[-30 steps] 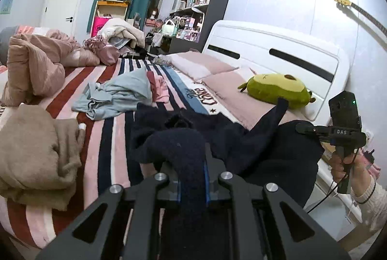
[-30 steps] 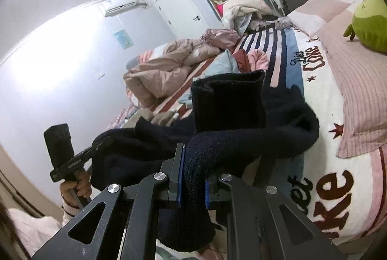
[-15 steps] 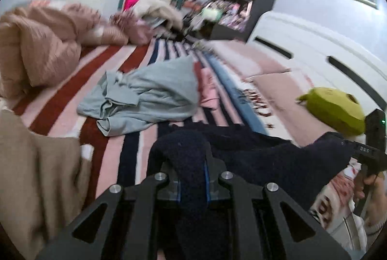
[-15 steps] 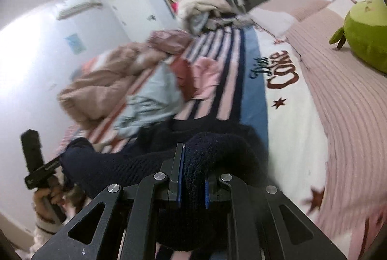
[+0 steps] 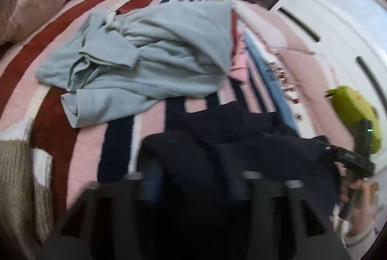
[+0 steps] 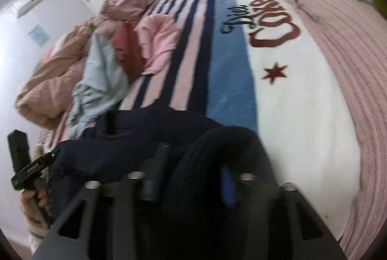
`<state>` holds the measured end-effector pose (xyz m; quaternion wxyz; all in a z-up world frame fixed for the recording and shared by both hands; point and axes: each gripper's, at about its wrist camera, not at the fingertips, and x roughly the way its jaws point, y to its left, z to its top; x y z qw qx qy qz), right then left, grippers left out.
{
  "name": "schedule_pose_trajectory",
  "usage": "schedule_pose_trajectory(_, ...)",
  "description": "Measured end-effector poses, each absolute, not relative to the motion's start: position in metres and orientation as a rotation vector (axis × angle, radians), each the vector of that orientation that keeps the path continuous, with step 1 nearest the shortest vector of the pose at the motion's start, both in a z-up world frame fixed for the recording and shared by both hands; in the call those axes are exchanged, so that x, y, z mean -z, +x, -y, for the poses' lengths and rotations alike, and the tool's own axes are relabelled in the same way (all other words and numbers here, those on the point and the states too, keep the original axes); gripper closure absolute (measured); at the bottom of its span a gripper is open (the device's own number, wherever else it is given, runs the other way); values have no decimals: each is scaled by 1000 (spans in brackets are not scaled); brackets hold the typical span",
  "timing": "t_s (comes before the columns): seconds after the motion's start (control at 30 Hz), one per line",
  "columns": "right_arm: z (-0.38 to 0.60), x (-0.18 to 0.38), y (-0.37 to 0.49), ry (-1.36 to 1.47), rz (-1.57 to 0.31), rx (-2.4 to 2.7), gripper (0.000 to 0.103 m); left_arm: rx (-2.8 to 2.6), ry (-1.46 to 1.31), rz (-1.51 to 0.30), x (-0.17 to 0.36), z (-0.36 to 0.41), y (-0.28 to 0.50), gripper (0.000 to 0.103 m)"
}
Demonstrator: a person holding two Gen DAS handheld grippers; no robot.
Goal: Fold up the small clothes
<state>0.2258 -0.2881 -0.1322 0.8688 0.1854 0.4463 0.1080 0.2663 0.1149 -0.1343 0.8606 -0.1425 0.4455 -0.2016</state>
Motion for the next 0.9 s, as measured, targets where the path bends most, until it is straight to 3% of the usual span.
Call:
schedule_pose_trajectory(0.03,289,130,226,397,-932,-239,51,441,-321,-915,129,-120,262,24)
schedule_pose_trajectory(0.1,291,118,221,417,-918,-263,32,496,-374,-884,114,-130,254,3)
schedule_pose_trajectory(0.27,282,75,191,238,-780,-222,31,568,-348,-852,83,-140,225,3)
schedule_pose_trajectory(0.4,263,73,177,192,-806,-290,65,551,-150,-838,74,-119,196,3)
schedule_pose_trajectory(0.47,254,80,175,179,-841,-307,72,516,-84,-839,77,-107,187,3)
schedule_pose_trajectory(0.9,288,128,125,94,-925,-55,71,619,-277,-910,115,-113,107,3)
